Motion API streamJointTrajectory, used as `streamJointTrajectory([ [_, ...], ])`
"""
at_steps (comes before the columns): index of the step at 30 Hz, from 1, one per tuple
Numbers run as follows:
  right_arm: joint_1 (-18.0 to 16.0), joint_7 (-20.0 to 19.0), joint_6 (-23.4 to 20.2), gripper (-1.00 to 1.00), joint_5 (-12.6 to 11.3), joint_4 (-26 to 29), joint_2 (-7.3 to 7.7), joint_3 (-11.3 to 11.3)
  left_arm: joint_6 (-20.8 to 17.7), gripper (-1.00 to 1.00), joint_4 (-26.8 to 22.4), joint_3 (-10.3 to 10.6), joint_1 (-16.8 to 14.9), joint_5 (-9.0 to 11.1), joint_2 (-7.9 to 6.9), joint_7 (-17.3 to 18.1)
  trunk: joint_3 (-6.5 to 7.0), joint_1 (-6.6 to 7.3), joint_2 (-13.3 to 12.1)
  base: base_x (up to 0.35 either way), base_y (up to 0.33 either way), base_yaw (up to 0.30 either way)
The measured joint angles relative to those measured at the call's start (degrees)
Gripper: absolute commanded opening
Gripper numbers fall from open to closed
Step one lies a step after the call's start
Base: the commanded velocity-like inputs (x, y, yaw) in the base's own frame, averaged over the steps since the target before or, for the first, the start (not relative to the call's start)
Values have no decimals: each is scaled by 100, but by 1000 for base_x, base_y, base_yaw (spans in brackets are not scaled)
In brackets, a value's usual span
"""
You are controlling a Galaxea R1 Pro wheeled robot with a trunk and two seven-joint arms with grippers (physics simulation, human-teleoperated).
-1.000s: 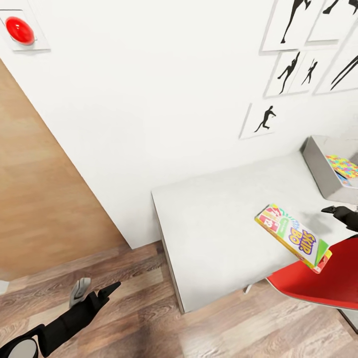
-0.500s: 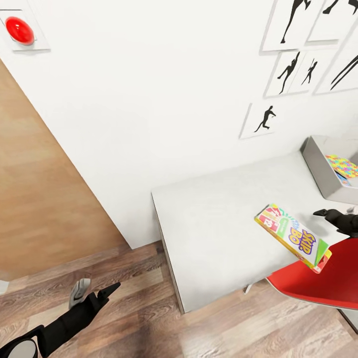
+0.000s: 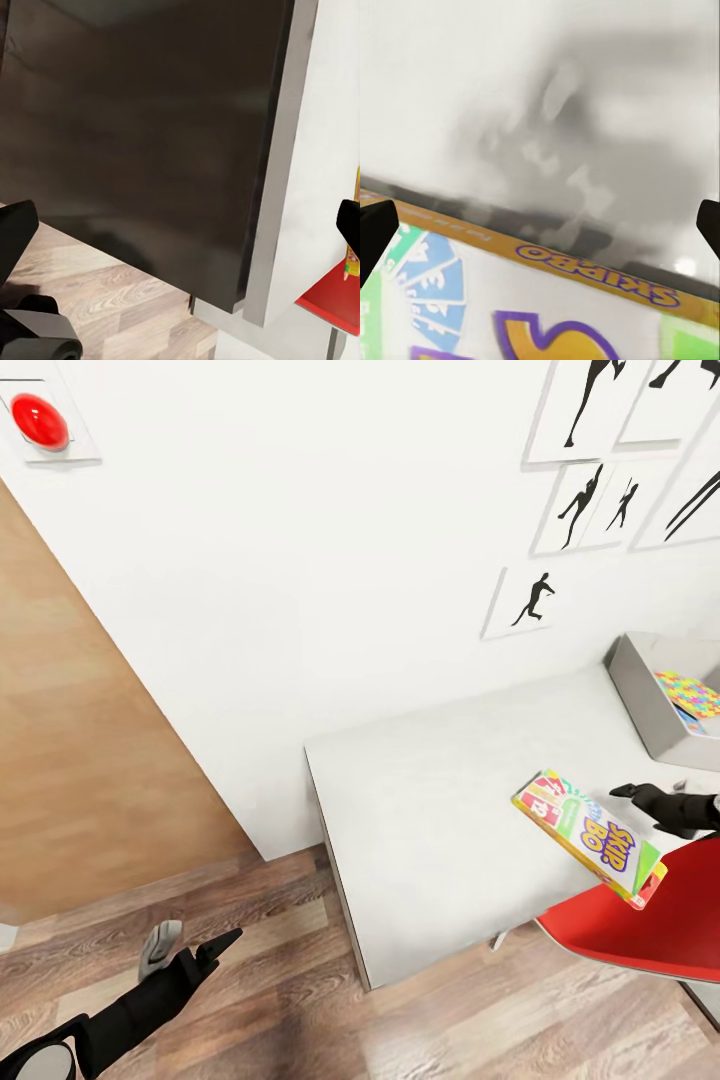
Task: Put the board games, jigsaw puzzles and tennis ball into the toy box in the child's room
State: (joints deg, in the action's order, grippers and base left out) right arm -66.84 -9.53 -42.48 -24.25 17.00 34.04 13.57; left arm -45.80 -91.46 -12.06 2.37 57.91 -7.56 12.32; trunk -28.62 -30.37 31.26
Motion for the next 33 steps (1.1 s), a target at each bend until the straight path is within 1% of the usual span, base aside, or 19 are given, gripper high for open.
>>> streamJointTrajectory([
  [2,-19,16,3,100,-4,-88,-51,-2,0,100,0,0,0,0,0,1,0,0,0,0,0,0],
  [8,-45,68,17,100,-10,-194,-102,1,0,100,0,0,5,0,0,1,0,0,0,0,0,0],
  [14,-54,101,40,100,-17,-223,-98,6,0,100,1,0,7,-2,0,-2,0,0,0,0,0,0],
  [22,-60,123,57,100,-30,-221,-47,12,9,100,4,0,13,-11,0,-18,0,0,0,10,0,0],
  [27,-59,129,61,100,-52,-220,-13,16,13,100,14,-2,18,-79,2,-23,0,1,0,131,-13,0],
  [29,-56,132,63,100,-61,-222,0,18,15,100,19,-4,21,-171,4,-20,0,2,0,211,-41,0],
  [33,-50,134,64,100,-68,-228,9,19,15,100,22,-6,22,-239,6,-16,0,2,0,216,-40,0],
])
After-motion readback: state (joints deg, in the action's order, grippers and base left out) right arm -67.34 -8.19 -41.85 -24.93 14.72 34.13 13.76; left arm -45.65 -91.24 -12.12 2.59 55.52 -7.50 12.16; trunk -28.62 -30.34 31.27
